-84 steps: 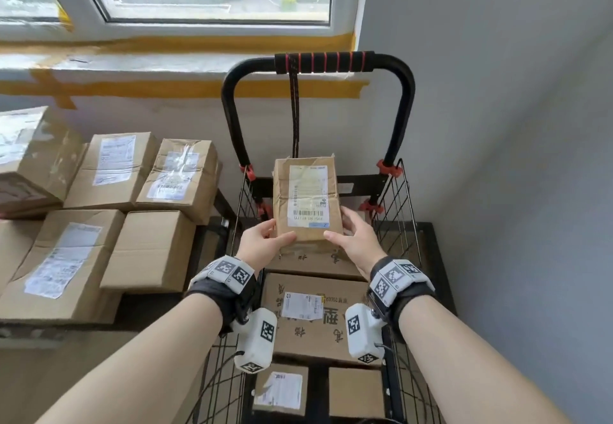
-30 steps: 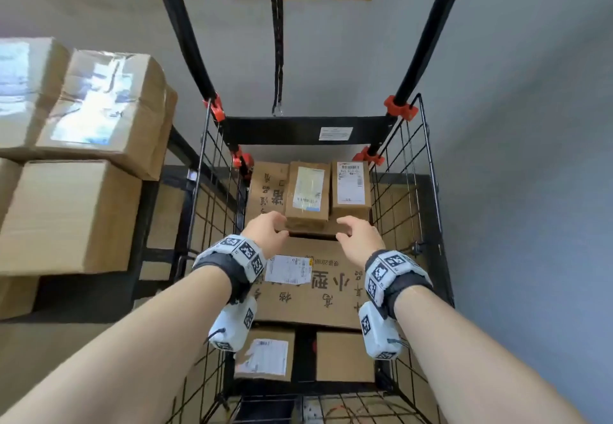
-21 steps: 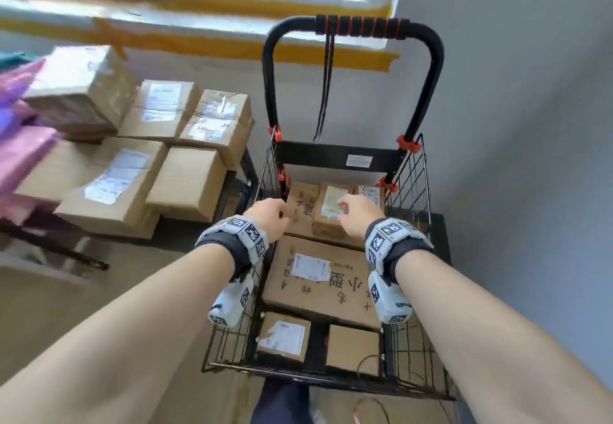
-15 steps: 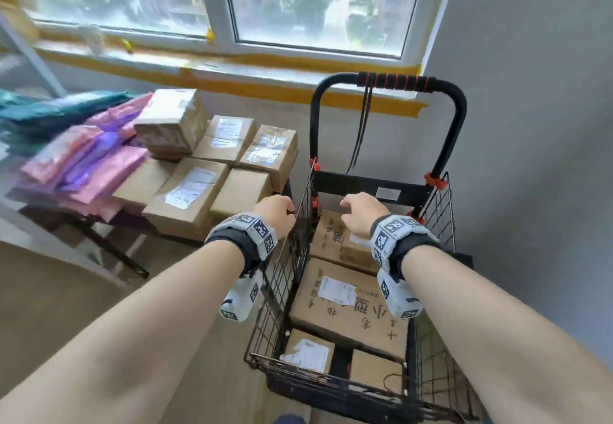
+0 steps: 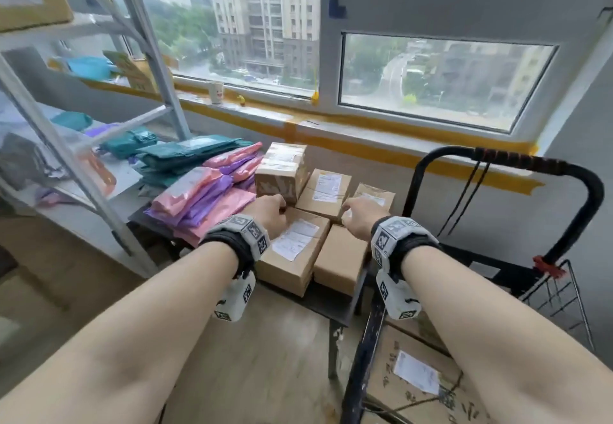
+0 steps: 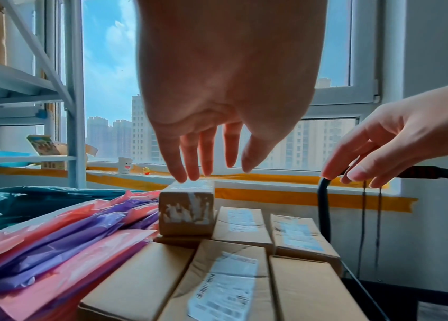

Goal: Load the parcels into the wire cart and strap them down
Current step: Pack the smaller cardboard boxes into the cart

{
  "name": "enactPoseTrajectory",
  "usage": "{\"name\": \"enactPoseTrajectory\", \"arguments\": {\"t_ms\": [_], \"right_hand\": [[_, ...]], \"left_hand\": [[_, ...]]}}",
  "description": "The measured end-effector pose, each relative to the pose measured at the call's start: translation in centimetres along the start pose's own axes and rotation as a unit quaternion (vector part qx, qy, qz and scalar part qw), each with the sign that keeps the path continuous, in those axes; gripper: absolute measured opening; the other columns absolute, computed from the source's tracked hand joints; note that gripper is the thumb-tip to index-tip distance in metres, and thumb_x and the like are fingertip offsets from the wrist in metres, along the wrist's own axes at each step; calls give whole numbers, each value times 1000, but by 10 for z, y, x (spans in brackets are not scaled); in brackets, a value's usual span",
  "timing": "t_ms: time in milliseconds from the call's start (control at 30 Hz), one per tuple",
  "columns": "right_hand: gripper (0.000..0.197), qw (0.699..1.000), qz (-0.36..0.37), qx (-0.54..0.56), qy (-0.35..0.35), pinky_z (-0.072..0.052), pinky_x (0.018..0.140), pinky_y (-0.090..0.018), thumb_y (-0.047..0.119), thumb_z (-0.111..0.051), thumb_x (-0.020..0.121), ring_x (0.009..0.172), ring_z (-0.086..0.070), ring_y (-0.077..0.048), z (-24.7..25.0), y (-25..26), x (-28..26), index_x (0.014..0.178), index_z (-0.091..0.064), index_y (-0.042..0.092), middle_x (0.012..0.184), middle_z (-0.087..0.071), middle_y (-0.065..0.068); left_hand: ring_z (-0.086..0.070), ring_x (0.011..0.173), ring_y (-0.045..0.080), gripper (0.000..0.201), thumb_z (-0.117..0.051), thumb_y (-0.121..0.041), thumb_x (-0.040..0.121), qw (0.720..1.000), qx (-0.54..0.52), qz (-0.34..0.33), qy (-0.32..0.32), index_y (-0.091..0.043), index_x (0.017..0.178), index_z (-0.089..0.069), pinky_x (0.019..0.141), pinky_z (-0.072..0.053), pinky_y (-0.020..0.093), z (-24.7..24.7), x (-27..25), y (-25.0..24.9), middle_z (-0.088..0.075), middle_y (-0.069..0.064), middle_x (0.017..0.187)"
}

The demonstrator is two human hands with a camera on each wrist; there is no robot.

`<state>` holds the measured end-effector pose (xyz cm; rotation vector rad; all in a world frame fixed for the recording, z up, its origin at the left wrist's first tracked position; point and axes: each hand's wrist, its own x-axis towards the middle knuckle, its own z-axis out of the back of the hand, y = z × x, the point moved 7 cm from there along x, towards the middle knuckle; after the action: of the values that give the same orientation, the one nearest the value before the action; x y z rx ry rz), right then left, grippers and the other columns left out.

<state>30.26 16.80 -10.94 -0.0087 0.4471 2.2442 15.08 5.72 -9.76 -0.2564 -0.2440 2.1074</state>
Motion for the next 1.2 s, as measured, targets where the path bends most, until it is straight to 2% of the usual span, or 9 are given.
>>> {"name": "enactPoseTrajectory", "arguments": {"t_ms": [200, 400, 500, 633, 733, 833, 1067, 1133, 1200], "right_hand": [[44, 998, -47, -5, 29, -41, 104, -34, 13, -45, 93, 129, -45, -25, -20, 48, 81, 137, -46, 17, 142, -46, -8], [37, 994, -94, 46, 39, -45, 94, -34, 16, -47, 93, 118, -53, -29, -41, 80, 151, 130, -48, 9, 131, -53, -13], [45, 986, -128, 103, 23, -42, 100, -36, 25, -53, 93, 122, -50, -30, -53, 82, 186, 133, -42, 9, 134, -51, -14], [63, 959, -172, 224, -8, -37, 103, -31, 30, -62, 89, 126, -47, -27, -64, 76, 219, 141, -31, 11, 139, -48, -10], [62, 931, -194, 308, -25, -41, 105, -36, 30, -67, 85, 120, -53, -24, -77, 72, 240, 136, -37, 12, 135, -53, -8], [59, 902, -210, 374, -44, -46, 100, -40, 28, -71, 81, 112, -58, -22, -88, 67, 252, 130, -43, 12, 128, -58, -7], [61, 868, -200, 448, -74, -48, 98, -42, 19, -76, 78, 110, -60, -22, -85, 49, 248, 130, -45, 8, 123, -61, -8], [69, 861, -190, 463, -92, -48, 99, -40, 18, -77, 76, 115, -56, -20, -76, 42, 237, 135, -42, 8, 127, -58, -7], [71, 858, -173, 471, -109, -47, 95, -30, 15, -77, 77, 114, -52, -14, -60, 33, 222, 136, -40, 9, 123, -55, -1]], "left_hand": [[-57, 112, 27, 39, -51, -20, 89, 999, -45, -9, 7, -17, 128, -49, 97, -46, 37, 14, 78, 71, -59, 9, 125], [-56, 114, 30, 34, -44, -14, 93, 994, -102, -13, 31, -13, 127, -50, 95, -42, 33, 11, 160, 120, -59, 13, 125], [-53, 119, 29, 38, -45, -15, 95, 987, -153, -14, 49, -11, 132, -46, 98, -39, 31, -4, 195, 130, -56, 12, 131], [-53, 120, 26, 42, -51, -15, 94, 965, -252, -8, 75, -6, 134, -42, 98, -39, 29, -28, 230, 135, -55, 12, 133], [-54, 119, 24, 47, -55, -14, 93, 933, -351, 8, 83, -2, 136, -38, 101, -43, 37, -41, 248, 135, -53, 11, 134], [-58, 110, 21, 49, -57, -17, 92, 911, -400, 29, 96, -6, 137, -40, 98, -47, 40, -51, 261, 136, -56, 10, 128], [-57, 104, 18, 49, -60, -14, 89, 896, -436, 24, 79, -7, 135, -44, 81, -51, 30, -52, 262, 122, -57, 9, 124], [-55, 102, 12, 53, -60, -14, 89, 893, -444, 10, 72, -8, 138, -41, 81, -50, 27, -45, 255, 108, -57, 5, 123], [-56, 102, 11, 53, -60, -16, 89, 892, -448, -1, 62, -10, 138, -41, 86, -51, 30, -37, 246, 90, -57, 0, 124]]}}
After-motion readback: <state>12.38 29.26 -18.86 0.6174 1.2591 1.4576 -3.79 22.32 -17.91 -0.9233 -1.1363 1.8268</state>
